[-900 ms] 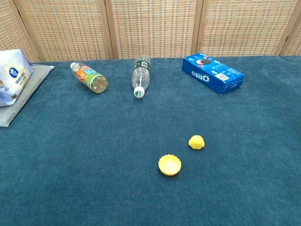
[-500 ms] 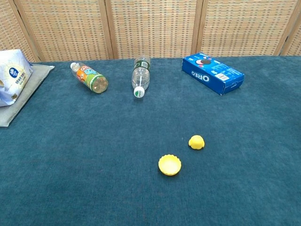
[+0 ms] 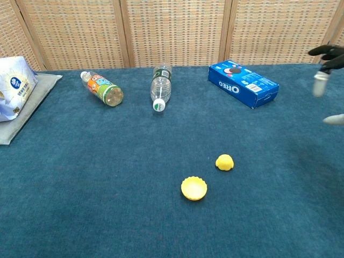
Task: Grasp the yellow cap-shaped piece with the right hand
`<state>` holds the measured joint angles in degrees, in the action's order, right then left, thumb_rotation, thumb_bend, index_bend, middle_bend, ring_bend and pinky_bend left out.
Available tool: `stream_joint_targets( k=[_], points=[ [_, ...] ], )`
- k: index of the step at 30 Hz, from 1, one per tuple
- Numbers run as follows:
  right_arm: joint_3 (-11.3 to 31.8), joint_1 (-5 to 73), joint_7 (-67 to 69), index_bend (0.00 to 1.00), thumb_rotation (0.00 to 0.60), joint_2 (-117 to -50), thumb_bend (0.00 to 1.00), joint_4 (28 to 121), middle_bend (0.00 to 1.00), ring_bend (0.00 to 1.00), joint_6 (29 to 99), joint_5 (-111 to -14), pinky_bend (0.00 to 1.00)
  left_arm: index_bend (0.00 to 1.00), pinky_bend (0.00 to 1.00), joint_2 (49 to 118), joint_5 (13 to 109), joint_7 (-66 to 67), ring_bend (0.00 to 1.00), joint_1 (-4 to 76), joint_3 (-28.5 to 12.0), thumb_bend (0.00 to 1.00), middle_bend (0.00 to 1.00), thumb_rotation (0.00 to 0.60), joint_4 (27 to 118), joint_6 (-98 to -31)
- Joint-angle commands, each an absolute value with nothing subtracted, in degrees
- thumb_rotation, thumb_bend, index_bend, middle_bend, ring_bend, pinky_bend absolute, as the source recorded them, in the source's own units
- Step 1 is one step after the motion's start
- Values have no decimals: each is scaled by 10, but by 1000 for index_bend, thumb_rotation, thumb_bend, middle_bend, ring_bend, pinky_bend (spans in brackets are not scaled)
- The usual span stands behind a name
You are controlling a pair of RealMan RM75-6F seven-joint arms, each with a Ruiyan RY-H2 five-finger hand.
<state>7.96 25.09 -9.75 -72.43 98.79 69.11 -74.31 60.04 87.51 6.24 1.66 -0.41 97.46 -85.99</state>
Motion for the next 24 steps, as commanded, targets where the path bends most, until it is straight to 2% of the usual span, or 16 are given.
stream_joint_targets(
  k=[1, 6, 11, 24],
  points=[
    [113, 327, -213, 496, 600, -805, 0, 981, 0, 0, 602, -626, 0, 0, 0, 603, 866, 68, 0, 23, -7, 0, 0, 600, 974, -849],
    [116, 359, -272, 496, 600, -847, 7, 970, 0, 0, 588, -569, 0, 0, 0, 604, 857, 70, 0, 28, -9, 0, 0, 600, 973, -838],
    [113, 383, -312, 464, 600, -889, 96, 950, 0, 0, 586, -533, 0, 0, 0, 605, 850, 69, 0, 32, -9, 0, 0, 600, 971, -830],
    [103, 410, -358, 444, 600, -950, 129, 909, 0, 0, 596, -486, 0, 0, 0, 603, 852, 63, 0, 35, -5, 0, 0, 600, 971, -825]
  ],
)
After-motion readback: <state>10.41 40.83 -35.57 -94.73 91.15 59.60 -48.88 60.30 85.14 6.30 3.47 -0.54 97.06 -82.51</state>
